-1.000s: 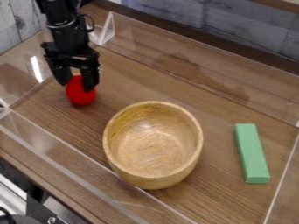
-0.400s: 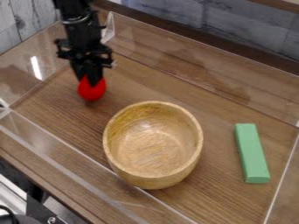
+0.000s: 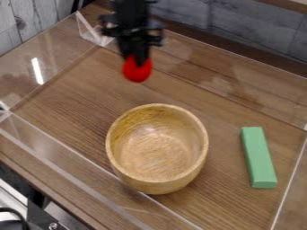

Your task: Move the red fruit to the right

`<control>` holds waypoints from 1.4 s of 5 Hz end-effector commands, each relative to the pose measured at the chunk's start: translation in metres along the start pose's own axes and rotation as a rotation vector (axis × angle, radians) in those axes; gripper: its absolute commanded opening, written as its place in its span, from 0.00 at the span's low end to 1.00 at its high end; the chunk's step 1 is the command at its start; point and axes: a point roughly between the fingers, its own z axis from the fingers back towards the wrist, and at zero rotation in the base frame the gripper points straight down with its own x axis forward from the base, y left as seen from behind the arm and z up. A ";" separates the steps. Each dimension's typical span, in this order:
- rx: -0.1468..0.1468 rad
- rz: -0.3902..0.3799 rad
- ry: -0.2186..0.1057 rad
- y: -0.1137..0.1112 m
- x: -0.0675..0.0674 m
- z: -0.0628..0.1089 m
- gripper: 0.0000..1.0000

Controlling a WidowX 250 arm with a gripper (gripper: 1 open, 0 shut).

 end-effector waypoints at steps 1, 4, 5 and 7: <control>0.009 -0.061 -0.083 -0.037 0.029 0.020 0.00; 0.011 0.034 -0.094 -0.104 0.060 -0.045 0.00; 0.010 0.055 -0.112 -0.101 0.053 -0.055 0.00; 0.003 0.015 -0.122 -0.108 0.048 -0.057 0.00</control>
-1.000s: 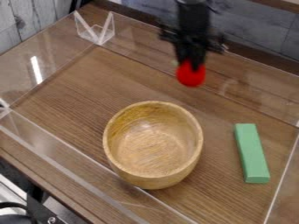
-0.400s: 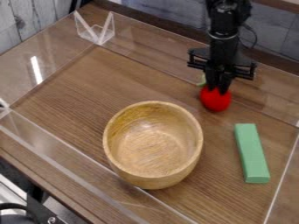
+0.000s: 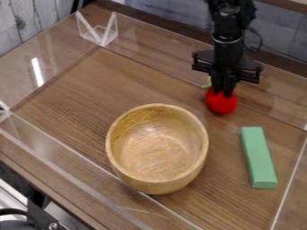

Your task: Move the red fruit to the right

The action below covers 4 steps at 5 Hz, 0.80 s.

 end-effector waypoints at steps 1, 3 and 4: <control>-0.012 -0.036 -0.038 -0.012 0.002 0.007 0.00; -0.019 -0.046 -0.051 -0.020 0.000 0.008 0.00; -0.022 -0.049 -0.056 -0.023 0.001 0.014 0.00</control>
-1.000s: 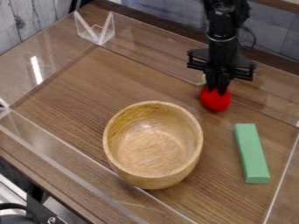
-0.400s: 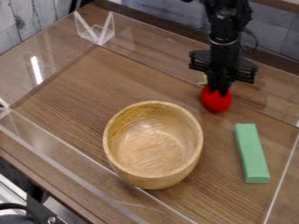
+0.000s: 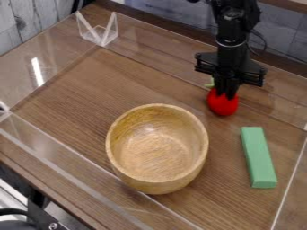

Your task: Move the red fruit to the right

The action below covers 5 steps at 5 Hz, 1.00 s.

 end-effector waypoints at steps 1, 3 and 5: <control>-0.014 -0.026 -0.040 -0.010 0.003 0.001 0.00; -0.022 -0.035 -0.047 -0.002 -0.003 -0.019 0.00; -0.025 -0.020 -0.040 0.002 -0.007 -0.022 1.00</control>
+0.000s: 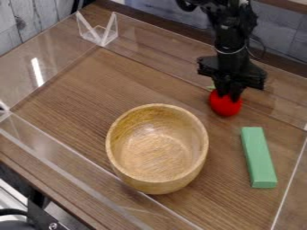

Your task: Move the red fruit to the right

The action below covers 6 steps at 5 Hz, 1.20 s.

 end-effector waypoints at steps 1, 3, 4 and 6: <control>0.017 0.067 0.033 0.005 -0.008 -0.004 1.00; -0.041 0.185 -0.030 0.019 -0.005 0.038 1.00; -0.058 0.204 -0.041 0.022 -0.006 0.044 1.00; -0.071 0.280 -0.071 0.024 0.000 0.070 1.00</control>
